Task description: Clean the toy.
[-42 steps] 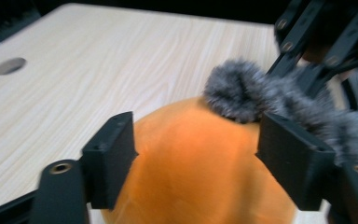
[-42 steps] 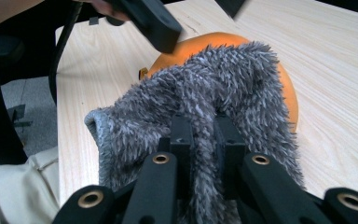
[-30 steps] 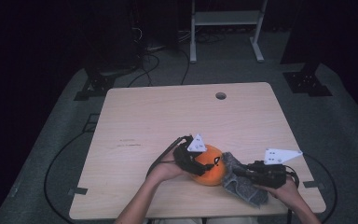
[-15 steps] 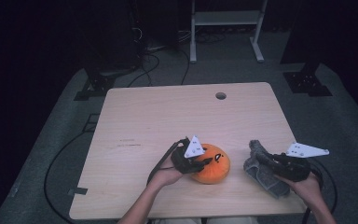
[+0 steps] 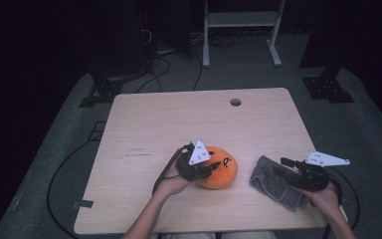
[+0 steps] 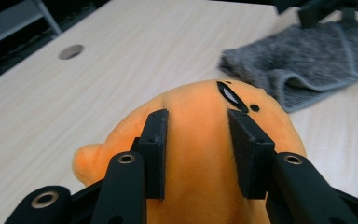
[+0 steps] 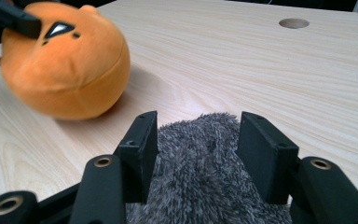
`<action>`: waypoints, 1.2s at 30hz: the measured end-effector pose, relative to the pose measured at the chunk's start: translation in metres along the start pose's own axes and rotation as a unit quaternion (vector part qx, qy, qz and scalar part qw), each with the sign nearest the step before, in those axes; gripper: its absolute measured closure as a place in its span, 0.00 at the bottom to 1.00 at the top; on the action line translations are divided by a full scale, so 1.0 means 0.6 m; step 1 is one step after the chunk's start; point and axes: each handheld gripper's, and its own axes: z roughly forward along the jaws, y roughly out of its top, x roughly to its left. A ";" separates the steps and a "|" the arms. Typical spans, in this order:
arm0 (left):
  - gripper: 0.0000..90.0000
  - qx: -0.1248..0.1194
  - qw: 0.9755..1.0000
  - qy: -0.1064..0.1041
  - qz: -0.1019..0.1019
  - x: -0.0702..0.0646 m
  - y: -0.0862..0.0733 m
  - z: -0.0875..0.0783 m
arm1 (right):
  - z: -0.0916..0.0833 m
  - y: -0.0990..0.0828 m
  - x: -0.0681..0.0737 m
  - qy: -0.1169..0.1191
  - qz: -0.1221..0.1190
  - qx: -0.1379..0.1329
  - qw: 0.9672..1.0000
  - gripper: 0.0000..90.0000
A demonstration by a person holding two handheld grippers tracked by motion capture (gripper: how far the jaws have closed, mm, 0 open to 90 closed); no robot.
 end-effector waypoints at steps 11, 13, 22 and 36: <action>0.64 0.012 0.997 0.073 -0.019 0.051 -0.004 0.024 | 0.008 0.003 0.008 0.007 -0.004 0.002 1.000 0.48; 0.64 0.007 0.997 0.074 -0.024 0.051 -0.009 0.028 | 0.008 0.003 0.009 0.008 -0.003 0.002 1.000 0.47; 0.34 -0.015 0.997 0.047 -0.054 0.051 -0.013 0.010 | 0.011 0.001 0.011 0.012 -0.001 0.008 1.000 0.45; 0.22 -0.028 0.996 0.055 -0.066 0.040 -0.043 -0.040 | 0.011 0.000 0.012 0.011 0.004 0.012 1.000 0.42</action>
